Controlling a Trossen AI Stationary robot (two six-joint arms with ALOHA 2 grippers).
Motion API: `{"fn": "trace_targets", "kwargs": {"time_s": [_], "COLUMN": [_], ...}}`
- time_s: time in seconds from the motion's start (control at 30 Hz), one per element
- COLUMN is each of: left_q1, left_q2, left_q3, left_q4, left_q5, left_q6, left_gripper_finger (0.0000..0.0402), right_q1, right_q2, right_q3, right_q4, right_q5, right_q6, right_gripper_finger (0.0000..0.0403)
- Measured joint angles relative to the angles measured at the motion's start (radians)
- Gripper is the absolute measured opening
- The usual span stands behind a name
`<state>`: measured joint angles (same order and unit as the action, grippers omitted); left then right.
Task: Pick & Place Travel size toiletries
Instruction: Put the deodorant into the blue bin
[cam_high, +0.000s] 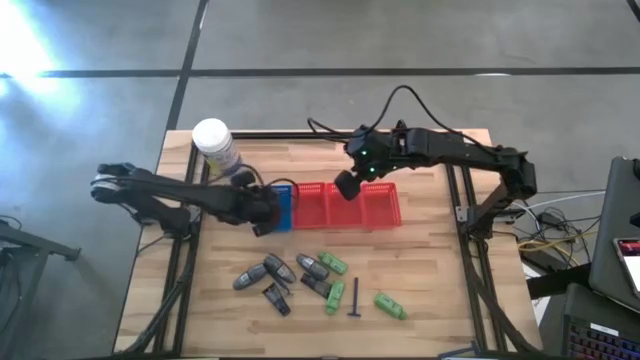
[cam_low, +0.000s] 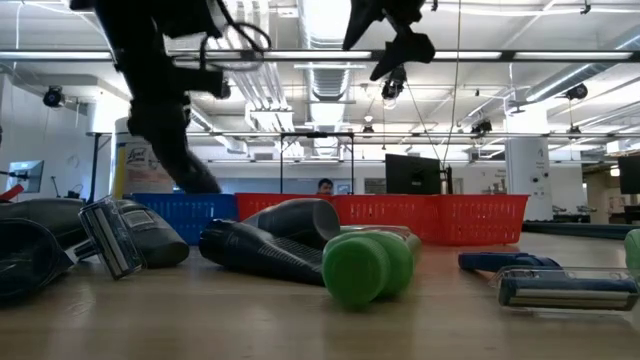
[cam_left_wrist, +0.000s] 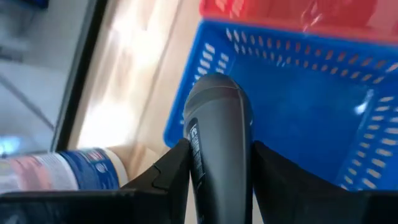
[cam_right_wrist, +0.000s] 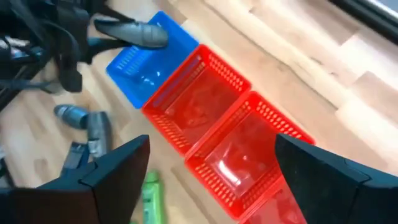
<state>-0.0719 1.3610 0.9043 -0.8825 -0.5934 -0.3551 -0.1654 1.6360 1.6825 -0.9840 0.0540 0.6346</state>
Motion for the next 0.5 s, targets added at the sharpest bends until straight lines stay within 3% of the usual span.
{"fn": "trace_targets", "kwargs": {"time_s": [0.13,0.3,0.5], "left_q1": [0.002,0.002,0.002], "left_q2": [0.076,0.121,0.118], "left_q3": [0.005,0.006,0.006], "left_q4": [0.012,0.091,0.103], "left_q5": [-0.001,0.001,0.083], "left_q6": [-0.093,-0.245,-0.259], "left_gripper_finger": [0.0147,0.0217,0.0276], "right_q1": [0.000,0.000,0.000], "right_q2": [0.002,0.002,0.003], "right_q3": [-0.001,-0.001,-0.001], "right_q4": [0.000,0.000,-0.008], "right_q5": [0.028,0.051,0.051], "right_q6": [0.008,0.010,0.005], "right_gripper_finger": [0.0355,0.0358,0.0344]}}
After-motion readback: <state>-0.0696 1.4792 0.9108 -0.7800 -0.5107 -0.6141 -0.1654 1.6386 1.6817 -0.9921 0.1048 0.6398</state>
